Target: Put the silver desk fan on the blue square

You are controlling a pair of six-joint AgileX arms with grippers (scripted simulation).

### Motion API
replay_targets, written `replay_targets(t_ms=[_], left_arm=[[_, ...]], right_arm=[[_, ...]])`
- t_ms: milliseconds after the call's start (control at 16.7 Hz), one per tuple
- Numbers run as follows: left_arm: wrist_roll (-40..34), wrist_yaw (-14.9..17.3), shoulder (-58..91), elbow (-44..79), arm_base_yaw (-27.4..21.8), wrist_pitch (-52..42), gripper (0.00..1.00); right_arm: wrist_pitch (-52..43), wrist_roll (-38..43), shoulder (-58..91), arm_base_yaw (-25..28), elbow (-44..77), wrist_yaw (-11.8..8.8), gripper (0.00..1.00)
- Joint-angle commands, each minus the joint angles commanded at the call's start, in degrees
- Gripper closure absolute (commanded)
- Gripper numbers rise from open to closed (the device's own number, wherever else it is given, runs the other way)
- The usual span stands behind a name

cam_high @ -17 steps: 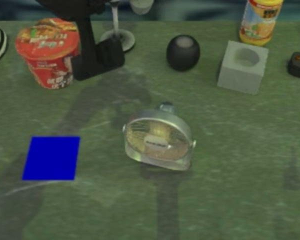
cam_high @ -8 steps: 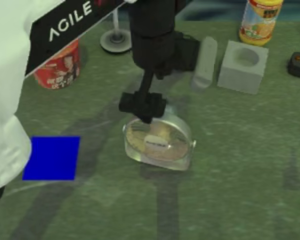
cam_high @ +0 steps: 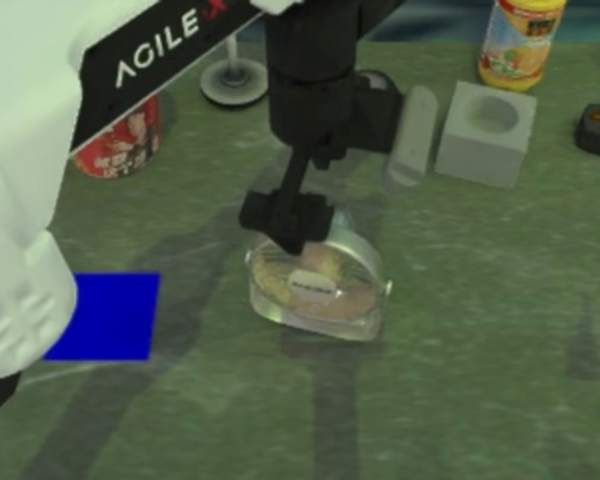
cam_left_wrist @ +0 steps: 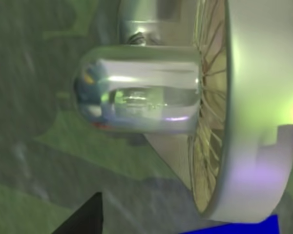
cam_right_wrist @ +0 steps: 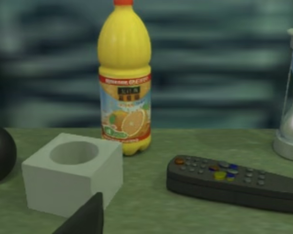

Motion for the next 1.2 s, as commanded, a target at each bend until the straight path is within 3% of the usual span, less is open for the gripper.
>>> replay_targets(t_ms=[480, 720, 1200], left_arm=[[0.1, -0.1, -2.2, -14.5, -0.1, 12.2, 0.00], [0.1, -0.1, -2.3, -15.0, -0.1, 12.7, 0.00], [0.1, -0.1, -2.3, -15.0, -0.1, 12.7, 0.60]], right_arm=[[0.0, 0.0, 0.0, 0.0, 0.0, 0.0, 0.00], [0.0, 0.0, 0.0, 0.0, 0.0, 0.0, 0.00], [0.0, 0.0, 0.0, 0.0, 0.0, 0.0, 0.00]])
